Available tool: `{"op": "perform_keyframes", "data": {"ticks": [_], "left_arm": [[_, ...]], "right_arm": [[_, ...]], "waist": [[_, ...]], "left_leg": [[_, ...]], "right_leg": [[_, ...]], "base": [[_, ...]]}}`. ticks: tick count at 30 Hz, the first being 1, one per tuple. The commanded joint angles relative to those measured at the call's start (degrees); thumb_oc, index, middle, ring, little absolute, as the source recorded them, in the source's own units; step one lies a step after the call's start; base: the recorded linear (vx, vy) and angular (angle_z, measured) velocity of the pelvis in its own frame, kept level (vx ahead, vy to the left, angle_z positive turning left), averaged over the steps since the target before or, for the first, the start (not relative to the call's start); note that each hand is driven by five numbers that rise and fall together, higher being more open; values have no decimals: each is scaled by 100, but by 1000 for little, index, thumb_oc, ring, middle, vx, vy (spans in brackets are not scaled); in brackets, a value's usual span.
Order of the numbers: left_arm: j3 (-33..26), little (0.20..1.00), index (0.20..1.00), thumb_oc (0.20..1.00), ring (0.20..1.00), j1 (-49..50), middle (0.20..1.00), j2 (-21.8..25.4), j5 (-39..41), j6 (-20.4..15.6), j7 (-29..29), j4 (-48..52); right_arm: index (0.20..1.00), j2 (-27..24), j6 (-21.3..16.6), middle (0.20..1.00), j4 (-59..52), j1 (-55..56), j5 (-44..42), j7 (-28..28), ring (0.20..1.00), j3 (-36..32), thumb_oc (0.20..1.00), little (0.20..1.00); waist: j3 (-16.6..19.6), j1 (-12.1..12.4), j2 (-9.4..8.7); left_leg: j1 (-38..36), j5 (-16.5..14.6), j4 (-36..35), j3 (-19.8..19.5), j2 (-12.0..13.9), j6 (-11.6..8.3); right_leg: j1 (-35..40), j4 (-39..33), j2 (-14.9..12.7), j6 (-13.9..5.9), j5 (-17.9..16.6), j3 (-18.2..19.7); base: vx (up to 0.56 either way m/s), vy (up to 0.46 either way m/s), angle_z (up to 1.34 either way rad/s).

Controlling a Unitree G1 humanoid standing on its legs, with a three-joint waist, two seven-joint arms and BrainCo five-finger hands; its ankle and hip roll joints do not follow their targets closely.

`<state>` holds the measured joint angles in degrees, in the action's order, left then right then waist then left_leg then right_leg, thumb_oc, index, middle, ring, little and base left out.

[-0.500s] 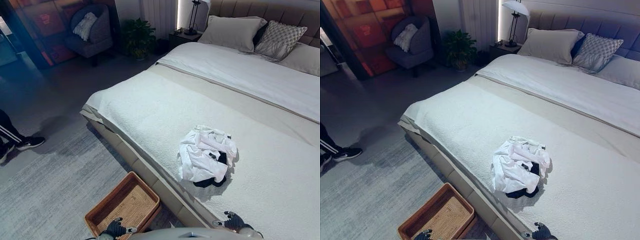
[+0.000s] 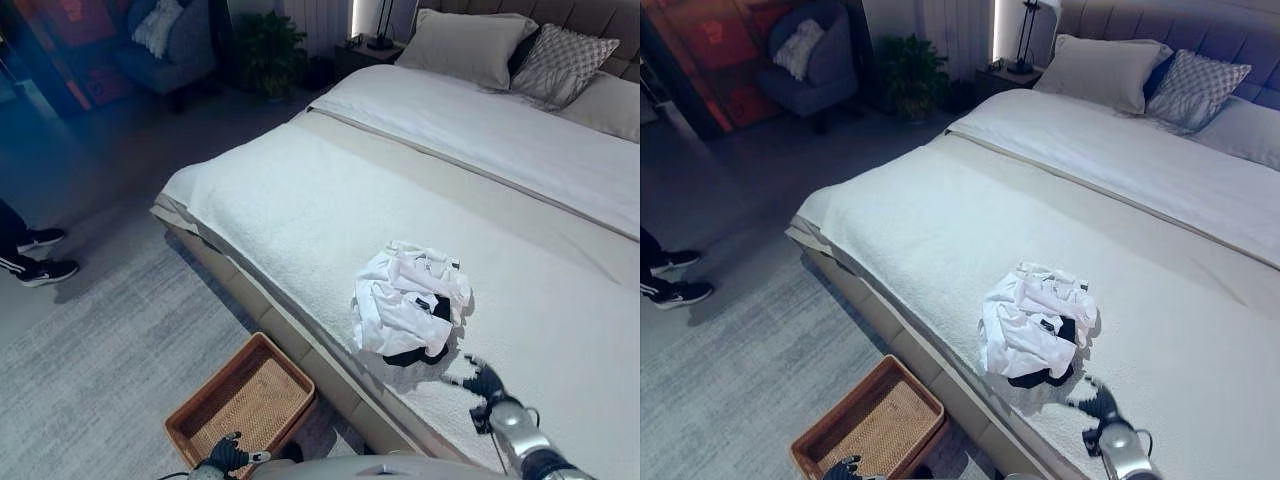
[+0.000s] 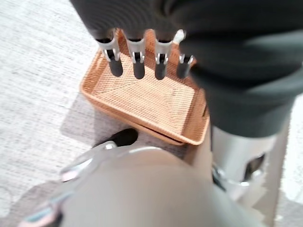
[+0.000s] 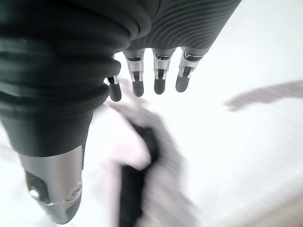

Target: Pick up clothes into the bucket

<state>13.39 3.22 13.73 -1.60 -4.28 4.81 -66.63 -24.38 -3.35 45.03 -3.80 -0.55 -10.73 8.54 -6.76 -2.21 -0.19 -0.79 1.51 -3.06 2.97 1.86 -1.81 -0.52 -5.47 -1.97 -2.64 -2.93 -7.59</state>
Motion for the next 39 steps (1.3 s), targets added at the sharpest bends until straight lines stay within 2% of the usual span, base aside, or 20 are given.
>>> {"op": "perform_keyframes", "data": {"ticks": [1,6,10,16,21,32,39], "left_arm": [[-27,1000,1000,1000,1000,-433,1000,169,17,-93,267,-71],[178,1000,1000,1000,1000,-658,1000,136,166,-91,554,76],[258,1000,1000,1000,1000,-734,1000,139,168,-93,625,141],[474,1000,1000,1000,1000,-935,1000,90,407,-107,901,450],[707,1000,1000,1000,1000,-1181,1000,37,613,-171,1177,705],[964,1000,1000,1000,1000,-1605,1000,-24,1112,-283,1349,1015],[847,1000,1000,1000,1000,-1787,1000,-32,1291,-289,1527,982]], "right_arm": [[1000,-145,-228,1000,-169,-705,182,-433,1000,-113,1000,1000],[1000,-270,-231,1000,-349,-1400,115,-1028,1000,-191,1000,1000],[1000,-310,-201,1000,-345,-1594,162,-1139,1000,-113,1000,1000],[1000,-447,-93,1000,-492,-2343,365,-1602,1000,139,1000,1000],[1000,-591,-132,1000,-567,-3083,501,-2235,1000,287,1000,1000],[1000,-986,-60,1000,34,-4612,455,-2634,1000,771,1000,1000],[1000,-1032,-97,1000,-495,-4853,498,-3004,1000,647,1000,1000]], "waist": [[-346,63,-262],[-609,102,-198],[-707,113,-180],[-1246,150,-65],[-1670,152,4],[-2136,207,22],[-2303,216,-37]], "left_leg": [[341,145,-102,-567,7,-173],[746,271,-51,-614,-56,-180],[896,287,-10,-643,-83,-171],[1470,172,537,-660,-186,-40],[2320,1,1317,-632,-385,7],[3189,-100,1901,-642,-460,5],[3612,-215,2256,-666,-518,35]], "right_leg": [[-67,91,-261,-475,5,202],[-482,192,-294,-479,-84,126],[-629,279,-323,-480,-74,108],[-1282,1023,-457,-416,135,225],[-2015,1622,-522,-369,288,354],[-2866,2210,-581,-333,399,411],[-3218,2479,-614,-331,467,418]], "base": [[-98,11,-2],[-54,20,-1],[-8,5,1],[-46,42,-1],[-43,36,-5],[-17,11,5],[-4,1,4]]}}
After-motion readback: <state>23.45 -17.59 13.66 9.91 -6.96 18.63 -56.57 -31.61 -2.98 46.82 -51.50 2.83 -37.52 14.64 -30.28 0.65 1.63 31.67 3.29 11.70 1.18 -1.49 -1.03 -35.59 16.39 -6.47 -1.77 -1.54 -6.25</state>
